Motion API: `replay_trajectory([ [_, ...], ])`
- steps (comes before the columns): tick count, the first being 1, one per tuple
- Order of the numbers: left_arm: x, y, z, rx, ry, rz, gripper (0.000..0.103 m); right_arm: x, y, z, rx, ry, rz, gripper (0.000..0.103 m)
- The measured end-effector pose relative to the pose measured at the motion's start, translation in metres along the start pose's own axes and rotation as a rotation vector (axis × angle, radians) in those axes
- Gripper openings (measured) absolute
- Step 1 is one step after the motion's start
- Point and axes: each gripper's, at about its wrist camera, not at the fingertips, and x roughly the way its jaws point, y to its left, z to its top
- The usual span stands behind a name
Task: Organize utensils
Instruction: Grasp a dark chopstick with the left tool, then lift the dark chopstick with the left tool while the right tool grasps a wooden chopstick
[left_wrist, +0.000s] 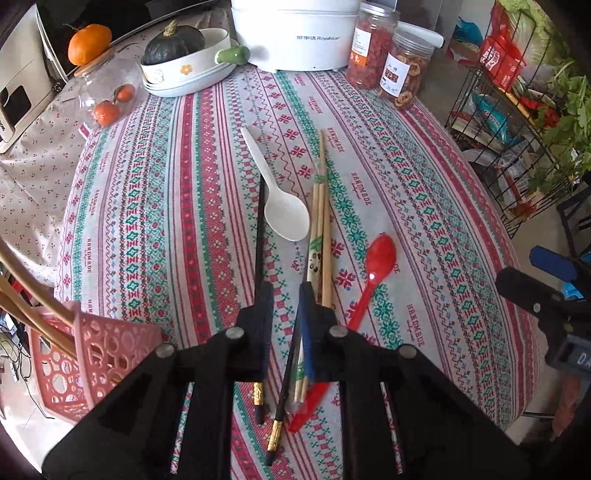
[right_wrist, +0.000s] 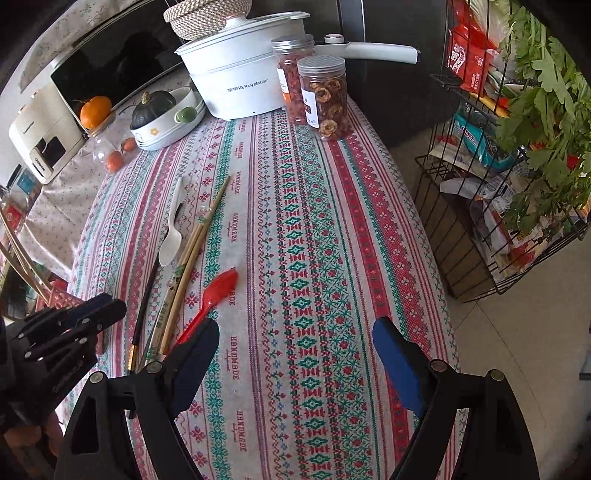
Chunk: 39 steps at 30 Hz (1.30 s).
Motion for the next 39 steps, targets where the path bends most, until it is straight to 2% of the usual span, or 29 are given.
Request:
replay_trajectory([
  [3,0.024,0.008,0.013,-0.042,0.039,0.034,0.011,0.002,-0.001,0.002,-0.004,0.004,0.010,0.086],
  [6,0.040,0.014,0.024,-0.077,0.046,0.036,0.011,0.005,-0.002,0.005,-0.014,0.006,0.019,0.086],
  [9,0.053,0.013,0.031,-0.088,0.062,0.025,0.011,0.006,-0.003,0.009,-0.018,0.006,0.023,0.086],
  [11,0.062,0.012,0.035,-0.082,0.079,0.046,0.011,0.007,-0.003,0.011,-0.016,0.007,0.027,0.086],
  [14,0.064,0.012,0.039,-0.083,0.060,0.055,0.011,0.008,-0.006,0.013,-0.003,0.008,0.035,0.086],
  [19,0.063,0.016,0.036,-0.075,0.083,0.016,0.007,0.009,-0.005,0.012,-0.005,0.012,0.029,0.086],
  [25,0.041,0.017,0.004,-0.044,0.093,-0.056,0.006,0.015,0.000,0.011,-0.005,0.024,0.019,0.086],
  [30,-0.008,0.017,-0.019,-0.006,0.012,-0.087,0.006,0.017,0.013,0.011,-0.025,0.025,0.024,0.086],
  [34,-0.052,0.021,-0.036,0.032,-0.066,-0.118,0.006,0.021,0.030,0.011,-0.032,0.029,0.076,0.086],
  [35,-0.060,0.018,-0.034,0.048,-0.087,-0.118,0.006,0.022,0.034,0.011,-0.027,0.031,0.095,0.085],
  [37,-0.079,0.023,-0.043,0.062,-0.125,-0.135,0.006,0.027,0.045,0.013,-0.025,0.038,0.124,0.074],
  [39,-0.090,0.032,-0.051,0.062,-0.159,-0.154,0.006,0.035,0.056,0.014,-0.029,0.059,0.147,0.052],
])
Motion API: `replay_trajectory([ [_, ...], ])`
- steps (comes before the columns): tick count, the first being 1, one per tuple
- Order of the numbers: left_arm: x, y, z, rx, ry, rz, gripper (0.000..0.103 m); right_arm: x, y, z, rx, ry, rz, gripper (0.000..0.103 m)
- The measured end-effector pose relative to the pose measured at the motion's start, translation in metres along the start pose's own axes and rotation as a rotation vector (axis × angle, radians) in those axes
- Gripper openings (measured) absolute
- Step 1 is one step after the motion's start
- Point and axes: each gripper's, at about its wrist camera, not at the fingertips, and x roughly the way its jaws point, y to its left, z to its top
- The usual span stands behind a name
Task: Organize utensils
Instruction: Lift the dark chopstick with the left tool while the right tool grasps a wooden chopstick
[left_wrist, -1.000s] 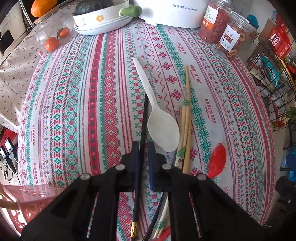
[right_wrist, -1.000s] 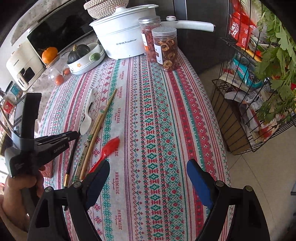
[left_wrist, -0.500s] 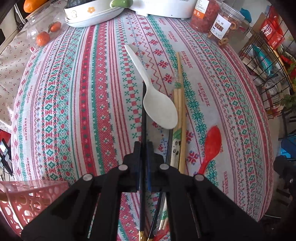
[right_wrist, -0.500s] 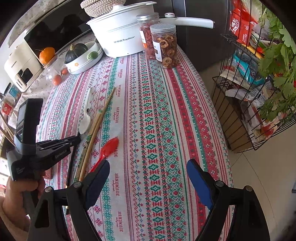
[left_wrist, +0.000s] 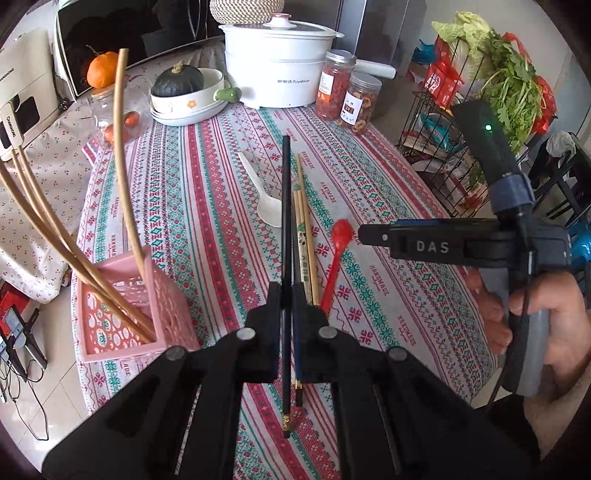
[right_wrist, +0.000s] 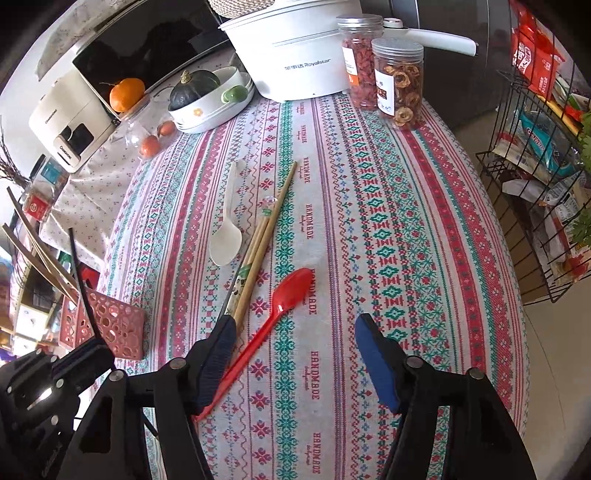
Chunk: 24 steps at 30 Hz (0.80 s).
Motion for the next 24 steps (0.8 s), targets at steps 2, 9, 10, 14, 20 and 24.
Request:
replay_trajectory([
  [2,-0.013,0.005,-0.010,-0.001,-0.033,-0.009,0.006,0.013,0.008,0.002,0.006,0.031,0.033,0.035],
  [9,-0.031,0.028,-0.025,-0.018,-0.074,-0.027,0.006,0.049,0.039,0.012,0.033,0.088,0.133,0.017],
  [10,-0.032,0.031,-0.028,-0.025,-0.070,-0.033,0.006,0.053,0.044,0.014,0.035,0.095,0.149,0.017],
  [14,-0.036,0.040,-0.031,-0.043,-0.066,-0.049,0.006,0.071,0.057,0.016,0.039,0.137,0.163,0.017],
  [20,-0.040,0.046,-0.034,-0.055,-0.066,-0.064,0.006,0.093,0.059,0.016,0.058,0.198,0.121,0.013],
  [24,-0.044,0.048,-0.036,-0.053,-0.072,-0.067,0.006,0.089,0.061,0.014,0.038,0.192,0.080,0.017],
])
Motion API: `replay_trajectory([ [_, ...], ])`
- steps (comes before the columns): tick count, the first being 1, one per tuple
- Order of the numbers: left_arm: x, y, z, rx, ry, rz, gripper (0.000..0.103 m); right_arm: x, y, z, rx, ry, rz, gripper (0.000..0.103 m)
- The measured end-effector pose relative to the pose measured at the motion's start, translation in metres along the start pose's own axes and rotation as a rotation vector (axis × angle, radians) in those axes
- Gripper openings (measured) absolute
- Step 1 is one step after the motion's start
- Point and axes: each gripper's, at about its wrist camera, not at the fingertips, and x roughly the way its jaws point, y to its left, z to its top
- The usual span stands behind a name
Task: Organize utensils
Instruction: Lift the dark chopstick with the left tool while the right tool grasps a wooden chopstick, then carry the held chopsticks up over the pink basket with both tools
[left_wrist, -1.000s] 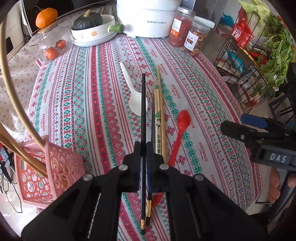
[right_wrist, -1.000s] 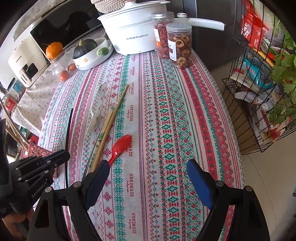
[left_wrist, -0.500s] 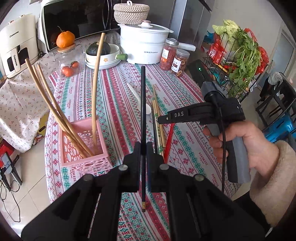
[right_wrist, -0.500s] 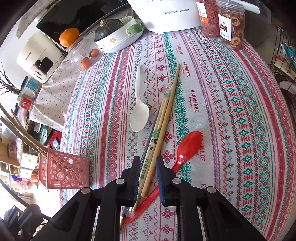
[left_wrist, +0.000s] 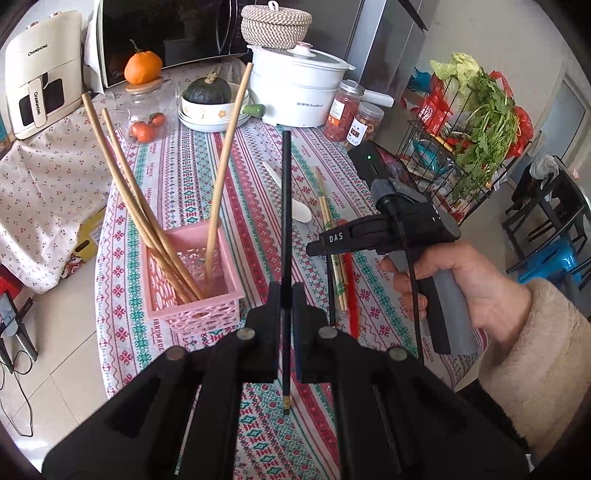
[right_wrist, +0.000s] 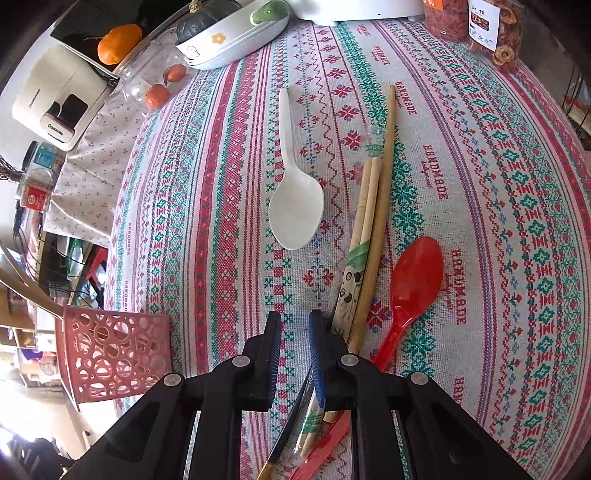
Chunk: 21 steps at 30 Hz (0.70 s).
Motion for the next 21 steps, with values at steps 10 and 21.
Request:
replay_trajectory([
  [10,-0.004,0.003,0.000,-0.004,-0.009,-0.004,0.006,-0.014,-0.008,-0.004,0.003,-0.004,-0.046,0.018],
  [21,-0.005,0.008,-0.001,-0.010,-0.017,0.011,0.006,-0.007,0.007,-0.003,-0.115,-0.051,-0.234,0.013],
])
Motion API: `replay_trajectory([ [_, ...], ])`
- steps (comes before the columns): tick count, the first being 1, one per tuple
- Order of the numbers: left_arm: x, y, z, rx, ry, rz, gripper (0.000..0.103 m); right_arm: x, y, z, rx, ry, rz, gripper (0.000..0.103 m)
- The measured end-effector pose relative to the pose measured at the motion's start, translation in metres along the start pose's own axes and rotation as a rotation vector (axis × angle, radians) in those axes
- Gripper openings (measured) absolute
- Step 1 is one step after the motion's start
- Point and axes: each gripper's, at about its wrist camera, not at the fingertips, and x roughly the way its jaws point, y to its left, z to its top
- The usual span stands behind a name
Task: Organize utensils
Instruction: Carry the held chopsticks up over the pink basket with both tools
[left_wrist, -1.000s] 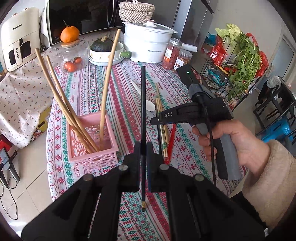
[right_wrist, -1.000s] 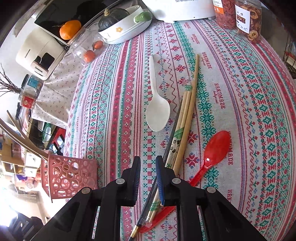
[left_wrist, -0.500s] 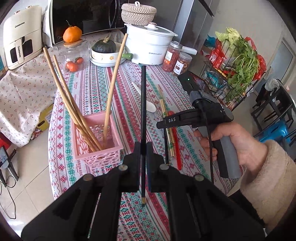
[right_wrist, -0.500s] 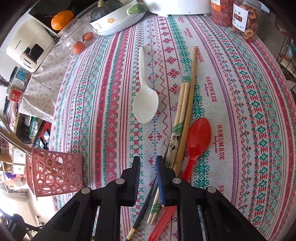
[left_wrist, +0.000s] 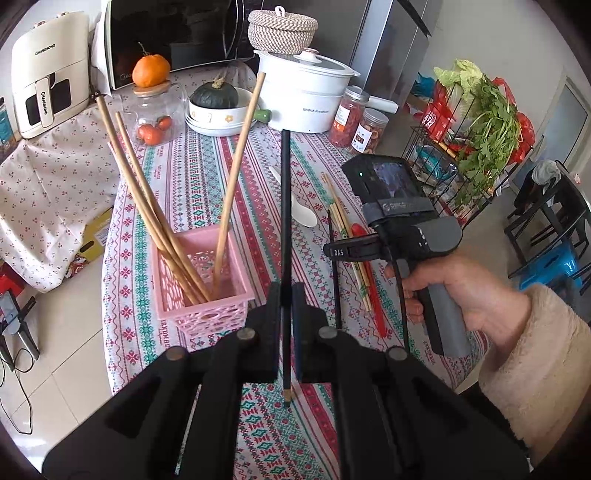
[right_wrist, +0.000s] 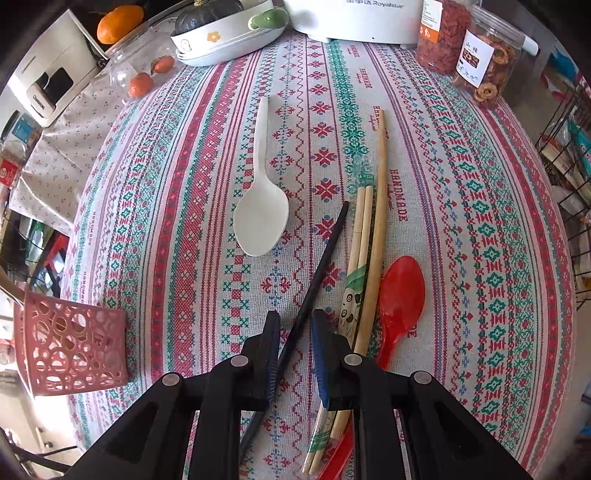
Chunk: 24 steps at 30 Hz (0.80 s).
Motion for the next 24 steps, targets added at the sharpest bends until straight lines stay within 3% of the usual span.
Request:
replay_trajectory([
  [2,0.000,0.000,-0.001,0.004,-0.003,0.006,0.006,0.002,0.017,-0.001,-0.071,-0.028,-0.084,0.012],
  [4,-0.002,0.001,-0.001,0.004,-0.009,0.015,0.006,0.002,0.020,-0.003,-0.088,-0.043,-0.099,0.010],
  [12,-0.018,0.004,-0.003,0.003,-0.058,0.028,0.006,-0.029,-0.003,-0.016,-0.036,-0.126,0.072,0.005],
  [18,-0.036,0.004,-0.006,0.008,-0.116,0.024,0.006,-0.089,0.003,-0.046,-0.068,-0.278,0.153,0.005],
  [24,-0.065,0.012,-0.004,-0.023,-0.229,0.017,0.006,-0.147,0.010,-0.080,-0.114,-0.457,0.191,0.005],
])
